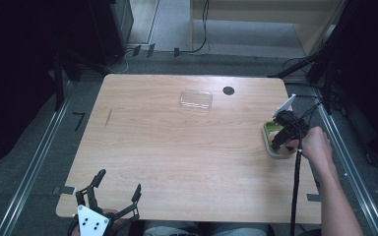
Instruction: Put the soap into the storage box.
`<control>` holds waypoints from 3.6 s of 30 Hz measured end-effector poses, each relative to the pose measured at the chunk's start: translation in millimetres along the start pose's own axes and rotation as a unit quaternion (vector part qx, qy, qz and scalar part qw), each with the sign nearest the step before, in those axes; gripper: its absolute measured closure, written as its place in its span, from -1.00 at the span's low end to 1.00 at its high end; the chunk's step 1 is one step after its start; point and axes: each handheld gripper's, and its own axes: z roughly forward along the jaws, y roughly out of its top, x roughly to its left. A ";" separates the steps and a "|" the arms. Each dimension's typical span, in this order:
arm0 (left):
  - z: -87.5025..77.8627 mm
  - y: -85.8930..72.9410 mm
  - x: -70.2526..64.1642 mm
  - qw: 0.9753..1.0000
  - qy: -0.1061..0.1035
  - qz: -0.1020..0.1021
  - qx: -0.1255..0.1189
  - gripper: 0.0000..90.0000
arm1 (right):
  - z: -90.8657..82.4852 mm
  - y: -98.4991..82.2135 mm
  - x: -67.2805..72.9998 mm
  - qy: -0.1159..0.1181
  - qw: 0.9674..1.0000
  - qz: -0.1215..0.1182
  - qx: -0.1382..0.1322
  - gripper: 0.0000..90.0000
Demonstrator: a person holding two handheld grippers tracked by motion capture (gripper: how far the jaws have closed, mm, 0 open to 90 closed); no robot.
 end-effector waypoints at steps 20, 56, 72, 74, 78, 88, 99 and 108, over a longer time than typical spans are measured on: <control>-0.1 -0.2 0.9 1.000 0.001 0.000 0.001 -0.78 | 1.6 25.1 -6.1 0.007 1.000 0.012 -0.003 -0.25; 0.1 -0.2 0.5 1.000 0.000 0.000 0.000 -0.78 | 20.0 32.5 -33.5 0.033 0.995 0.095 -0.024 -0.25; 0.1 -0.3 0.5 1.000 0.000 0.000 0.000 -0.78 | 26.6 33.2 -37.9 0.031 0.993 0.115 -0.025 -0.25; 0.0 -0.3 0.6 1.000 0.000 0.000 0.000 -0.78 | 27.5 32.7 -39.2 0.032 0.992 0.117 -0.024 -0.25; 0.1 -0.3 0.5 1.000 0.000 0.000 -0.001 -0.78 | 29.2 32.5 -40.2 0.031 0.992 0.117 -0.024 -0.25; 0.1 -0.3 0.3 1.000 -0.001 0.000 0.000 -0.78 | 35.5 33.7 -41.3 0.026 0.992 0.124 -0.020 -0.25; 0.2 -0.3 0.2 1.000 -0.001 0.000 0.000 -0.78 | 42.3 35.7 -42.0 0.023 0.991 0.131 -0.017 -0.25; 0.0 -0.3 0.7 1.000 0.000 0.000 0.000 -0.78 | 49.5 38.7 -38.8 0.016 0.991 0.134 -0.010 -0.25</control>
